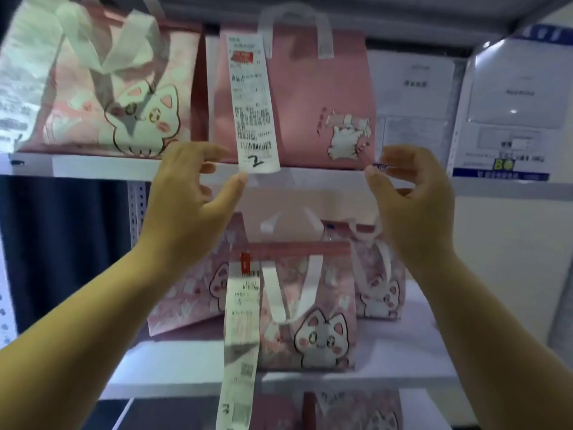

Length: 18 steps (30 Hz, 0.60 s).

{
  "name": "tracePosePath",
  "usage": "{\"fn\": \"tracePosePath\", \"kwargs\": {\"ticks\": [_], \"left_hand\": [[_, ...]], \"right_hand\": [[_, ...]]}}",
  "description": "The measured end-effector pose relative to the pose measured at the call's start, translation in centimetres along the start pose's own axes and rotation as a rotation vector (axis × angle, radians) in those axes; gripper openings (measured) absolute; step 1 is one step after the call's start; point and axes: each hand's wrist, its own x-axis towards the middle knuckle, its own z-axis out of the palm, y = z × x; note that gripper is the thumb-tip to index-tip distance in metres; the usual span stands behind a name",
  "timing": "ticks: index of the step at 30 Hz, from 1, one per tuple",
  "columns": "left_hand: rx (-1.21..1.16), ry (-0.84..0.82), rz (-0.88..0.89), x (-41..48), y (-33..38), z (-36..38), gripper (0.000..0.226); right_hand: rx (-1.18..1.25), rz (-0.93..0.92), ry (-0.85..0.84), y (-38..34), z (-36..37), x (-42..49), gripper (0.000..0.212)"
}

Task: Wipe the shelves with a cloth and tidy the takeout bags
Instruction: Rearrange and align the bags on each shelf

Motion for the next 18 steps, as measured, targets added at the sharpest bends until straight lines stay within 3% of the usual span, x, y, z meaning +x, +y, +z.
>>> {"fn": "tracePosePath", "kwargs": {"ticks": [8, 13, 18], "left_hand": [[-0.089, -0.192, -0.091, -8.1, -0.9, -1.0, 0.026], [-0.087, -0.29, -0.27, -13.0, -3.9, 0.2, 0.024], [-0.017, -0.38, -0.451, -16.9, -7.4, 2.8, 0.033]], "right_hand": [[-0.07, 0.127, -0.129, 0.5, -1.2, -9.5, 0.013], [-0.133, 0.313, -0.262, 3.2, -1.5, -14.4, 0.015], [-0.218, 0.542, -0.393, 7.2, -1.4, -17.2, 0.032]]}}
